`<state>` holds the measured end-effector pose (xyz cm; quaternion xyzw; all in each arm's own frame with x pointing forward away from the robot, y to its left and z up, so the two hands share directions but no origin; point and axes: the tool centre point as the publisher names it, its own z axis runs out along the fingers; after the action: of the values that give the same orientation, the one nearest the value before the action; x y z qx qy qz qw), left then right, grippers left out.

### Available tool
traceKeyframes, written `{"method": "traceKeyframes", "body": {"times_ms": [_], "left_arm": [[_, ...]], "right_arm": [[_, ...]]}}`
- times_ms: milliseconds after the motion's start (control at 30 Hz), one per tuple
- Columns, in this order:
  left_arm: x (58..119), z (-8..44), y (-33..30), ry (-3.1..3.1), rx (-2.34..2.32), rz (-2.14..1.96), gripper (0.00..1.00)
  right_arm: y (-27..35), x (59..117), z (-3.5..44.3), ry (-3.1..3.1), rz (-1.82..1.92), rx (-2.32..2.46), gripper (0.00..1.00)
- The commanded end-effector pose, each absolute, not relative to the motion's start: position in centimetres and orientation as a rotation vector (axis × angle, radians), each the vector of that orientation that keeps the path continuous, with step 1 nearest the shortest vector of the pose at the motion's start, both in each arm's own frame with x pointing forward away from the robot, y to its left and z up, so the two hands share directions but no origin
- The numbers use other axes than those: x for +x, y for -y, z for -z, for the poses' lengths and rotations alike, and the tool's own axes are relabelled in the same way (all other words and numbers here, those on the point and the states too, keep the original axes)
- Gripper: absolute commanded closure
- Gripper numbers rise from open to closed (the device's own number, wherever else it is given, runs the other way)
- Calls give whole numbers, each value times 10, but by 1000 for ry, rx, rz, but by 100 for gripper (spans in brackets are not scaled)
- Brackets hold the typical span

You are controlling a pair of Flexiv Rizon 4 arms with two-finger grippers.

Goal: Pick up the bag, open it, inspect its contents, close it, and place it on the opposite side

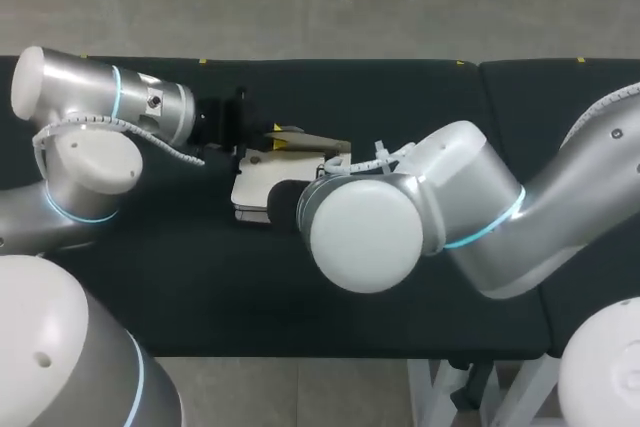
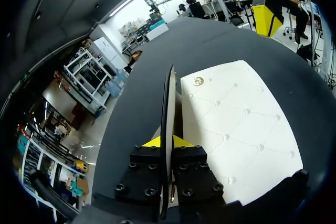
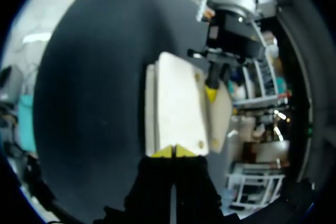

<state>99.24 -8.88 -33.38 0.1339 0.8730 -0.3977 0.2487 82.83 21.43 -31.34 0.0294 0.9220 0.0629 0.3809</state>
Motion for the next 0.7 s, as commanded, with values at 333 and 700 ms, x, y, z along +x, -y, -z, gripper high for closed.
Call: {"method": "traceKeyframes", "body": {"times_ms": [333,700], "left_arm": [[991,337,88,-2388,395,1114,100],[988,341,94,-2410,428,1132,100]], "right_arm": [[-221,825,351,-2328,-168,55,56],[-222,842,366,-2295,-171,70,56]]}}
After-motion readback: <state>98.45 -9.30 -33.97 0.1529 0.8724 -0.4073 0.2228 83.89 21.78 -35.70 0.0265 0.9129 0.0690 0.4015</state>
